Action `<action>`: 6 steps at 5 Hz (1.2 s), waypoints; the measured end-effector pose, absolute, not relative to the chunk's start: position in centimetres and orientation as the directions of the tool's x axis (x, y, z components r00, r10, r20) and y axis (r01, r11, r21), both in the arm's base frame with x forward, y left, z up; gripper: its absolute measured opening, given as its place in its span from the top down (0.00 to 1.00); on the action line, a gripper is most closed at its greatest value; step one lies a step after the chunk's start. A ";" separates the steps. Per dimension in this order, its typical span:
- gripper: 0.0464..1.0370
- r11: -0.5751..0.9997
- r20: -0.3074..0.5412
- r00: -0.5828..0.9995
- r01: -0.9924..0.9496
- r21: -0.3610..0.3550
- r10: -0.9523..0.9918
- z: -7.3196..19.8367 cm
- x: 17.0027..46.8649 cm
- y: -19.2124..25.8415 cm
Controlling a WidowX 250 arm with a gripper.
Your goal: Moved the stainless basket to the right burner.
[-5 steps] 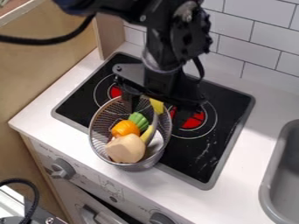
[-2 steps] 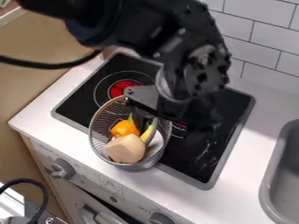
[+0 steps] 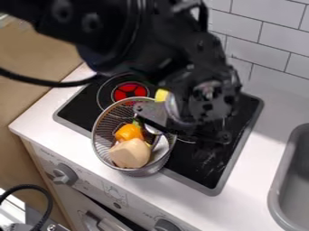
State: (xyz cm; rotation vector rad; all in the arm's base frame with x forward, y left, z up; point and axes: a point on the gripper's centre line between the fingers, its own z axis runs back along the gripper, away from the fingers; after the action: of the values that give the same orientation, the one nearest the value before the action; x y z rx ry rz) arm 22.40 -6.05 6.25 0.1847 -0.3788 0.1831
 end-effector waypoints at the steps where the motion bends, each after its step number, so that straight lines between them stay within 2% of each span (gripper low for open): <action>1: 0.04 0.970 0.399 0.908 -0.198 0.139 0.128 5.8 22.8 -6.2; 4: 0.04 0.972 0.424 0.895 -0.203 0.114 0.137 3.9 23.2 -5.8; 5: 0.09 0.973 0.427 0.893 -0.204 0.104 0.142 3.3 22.9 -5.7; 6: 0.37 0.972 0.417 0.894 -0.217 0.085 0.163 3.1 22.6 -5.7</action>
State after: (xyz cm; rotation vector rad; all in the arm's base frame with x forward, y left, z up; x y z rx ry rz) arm 22.62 -5.71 3.08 0.1307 -0.4210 0.1977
